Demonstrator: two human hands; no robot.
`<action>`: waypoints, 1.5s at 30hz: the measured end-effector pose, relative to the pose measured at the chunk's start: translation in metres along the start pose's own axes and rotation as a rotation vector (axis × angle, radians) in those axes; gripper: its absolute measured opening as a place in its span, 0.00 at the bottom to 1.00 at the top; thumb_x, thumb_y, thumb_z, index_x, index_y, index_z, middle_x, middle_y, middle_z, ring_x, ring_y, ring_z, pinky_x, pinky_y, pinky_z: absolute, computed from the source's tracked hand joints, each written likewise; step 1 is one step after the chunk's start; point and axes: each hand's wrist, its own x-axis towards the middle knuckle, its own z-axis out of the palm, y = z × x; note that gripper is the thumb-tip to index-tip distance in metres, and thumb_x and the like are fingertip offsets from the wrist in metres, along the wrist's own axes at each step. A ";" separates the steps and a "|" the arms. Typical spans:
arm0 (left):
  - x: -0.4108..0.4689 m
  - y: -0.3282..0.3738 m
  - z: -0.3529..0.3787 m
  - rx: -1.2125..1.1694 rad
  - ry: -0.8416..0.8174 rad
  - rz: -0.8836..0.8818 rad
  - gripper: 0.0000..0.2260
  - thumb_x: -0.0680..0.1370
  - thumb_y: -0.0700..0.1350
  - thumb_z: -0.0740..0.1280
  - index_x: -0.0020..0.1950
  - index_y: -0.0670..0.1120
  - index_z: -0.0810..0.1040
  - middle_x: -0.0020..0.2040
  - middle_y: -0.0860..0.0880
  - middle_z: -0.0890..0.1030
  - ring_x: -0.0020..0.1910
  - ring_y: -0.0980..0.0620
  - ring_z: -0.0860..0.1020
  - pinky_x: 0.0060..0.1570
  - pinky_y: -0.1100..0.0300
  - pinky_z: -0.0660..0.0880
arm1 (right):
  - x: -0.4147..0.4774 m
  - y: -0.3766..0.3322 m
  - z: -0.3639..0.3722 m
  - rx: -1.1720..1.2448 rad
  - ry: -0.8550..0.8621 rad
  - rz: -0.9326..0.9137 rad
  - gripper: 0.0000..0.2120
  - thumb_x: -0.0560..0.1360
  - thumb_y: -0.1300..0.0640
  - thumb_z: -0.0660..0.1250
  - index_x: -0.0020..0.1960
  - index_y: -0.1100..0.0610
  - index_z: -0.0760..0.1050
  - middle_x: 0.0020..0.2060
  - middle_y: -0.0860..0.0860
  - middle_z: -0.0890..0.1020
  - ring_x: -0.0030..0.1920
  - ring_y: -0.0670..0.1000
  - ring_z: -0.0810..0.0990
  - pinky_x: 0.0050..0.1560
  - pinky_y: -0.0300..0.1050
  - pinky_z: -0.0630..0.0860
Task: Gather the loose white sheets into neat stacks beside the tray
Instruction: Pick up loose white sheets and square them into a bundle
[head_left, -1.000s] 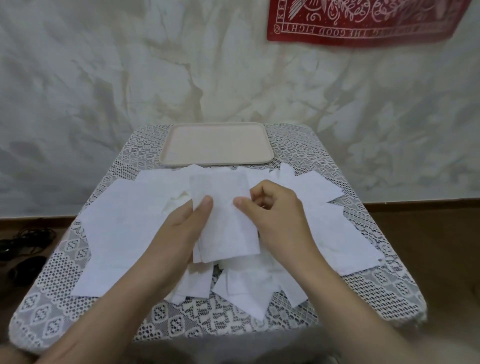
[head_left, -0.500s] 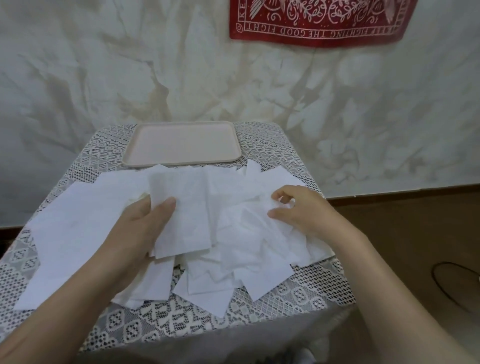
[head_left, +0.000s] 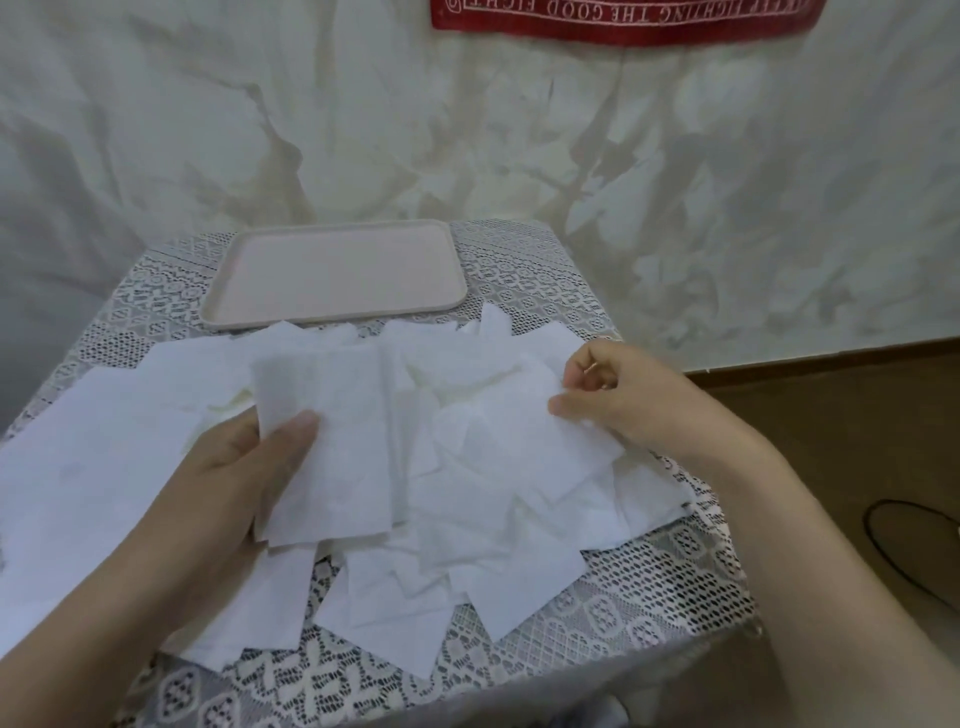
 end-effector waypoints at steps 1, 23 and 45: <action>0.000 0.000 0.001 0.000 0.003 -0.001 0.13 0.80 0.50 0.65 0.50 0.48 0.89 0.54 0.39 0.87 0.52 0.36 0.86 0.60 0.33 0.77 | 0.000 0.000 0.004 0.041 -0.019 0.061 0.13 0.72 0.51 0.79 0.47 0.56 0.77 0.35 0.48 0.82 0.29 0.45 0.78 0.35 0.42 0.72; 0.004 0.009 -0.002 0.021 0.033 0.002 0.12 0.84 0.48 0.64 0.63 0.47 0.83 0.55 0.43 0.88 0.51 0.41 0.88 0.48 0.44 0.83 | 0.041 -0.032 0.033 0.194 0.118 0.067 0.19 0.68 0.49 0.76 0.45 0.65 0.79 0.36 0.54 0.80 0.38 0.53 0.77 0.43 0.53 0.74; -0.011 0.009 0.002 0.065 0.010 0.010 0.11 0.85 0.47 0.62 0.62 0.53 0.83 0.53 0.46 0.88 0.47 0.45 0.88 0.46 0.46 0.81 | -0.011 -0.009 -0.014 0.133 -0.137 0.109 0.05 0.80 0.60 0.69 0.49 0.58 0.83 0.44 0.53 0.88 0.39 0.50 0.84 0.41 0.45 0.79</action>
